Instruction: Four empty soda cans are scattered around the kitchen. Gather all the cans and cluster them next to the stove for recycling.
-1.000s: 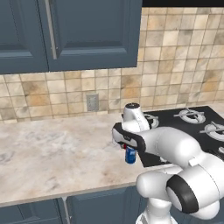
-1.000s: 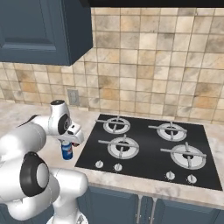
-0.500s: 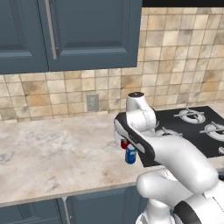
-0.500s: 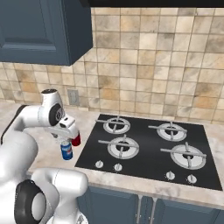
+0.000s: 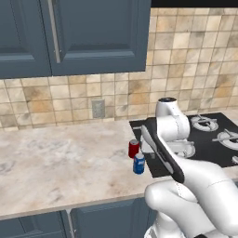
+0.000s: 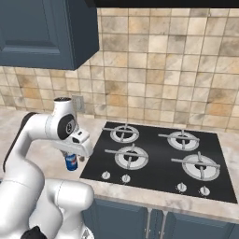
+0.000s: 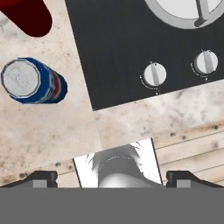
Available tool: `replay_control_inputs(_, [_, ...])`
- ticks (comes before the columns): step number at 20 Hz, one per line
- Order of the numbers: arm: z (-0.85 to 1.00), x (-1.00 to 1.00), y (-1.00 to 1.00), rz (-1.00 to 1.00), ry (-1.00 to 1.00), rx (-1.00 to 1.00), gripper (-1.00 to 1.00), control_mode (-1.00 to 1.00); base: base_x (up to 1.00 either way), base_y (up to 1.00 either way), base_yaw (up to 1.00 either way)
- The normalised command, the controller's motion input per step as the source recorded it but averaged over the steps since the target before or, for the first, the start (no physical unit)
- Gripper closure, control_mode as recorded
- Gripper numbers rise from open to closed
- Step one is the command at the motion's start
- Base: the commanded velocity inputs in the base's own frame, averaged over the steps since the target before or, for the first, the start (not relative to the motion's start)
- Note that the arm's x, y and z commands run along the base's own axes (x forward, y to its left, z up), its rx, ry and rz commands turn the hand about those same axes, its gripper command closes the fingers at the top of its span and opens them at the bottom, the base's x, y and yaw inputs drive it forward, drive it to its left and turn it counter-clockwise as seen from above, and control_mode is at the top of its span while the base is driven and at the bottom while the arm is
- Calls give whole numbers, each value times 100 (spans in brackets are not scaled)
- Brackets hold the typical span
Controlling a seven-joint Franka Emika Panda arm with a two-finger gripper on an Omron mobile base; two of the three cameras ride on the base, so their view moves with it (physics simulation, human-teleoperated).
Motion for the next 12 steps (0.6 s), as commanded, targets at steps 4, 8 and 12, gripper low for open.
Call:
replay_control_inputs(4, [7, -20, -51, 0, 1, 0, -100, -100, 0, 0, 0])
replay_control_inputs(8, [2, -6, 0, 0, 0, 0, -100, -100, 0, 0, 0])
replay_control_inputs(12, [0, 0, 0, 0, 0, 0, -100, -100, 0, 0, 0])
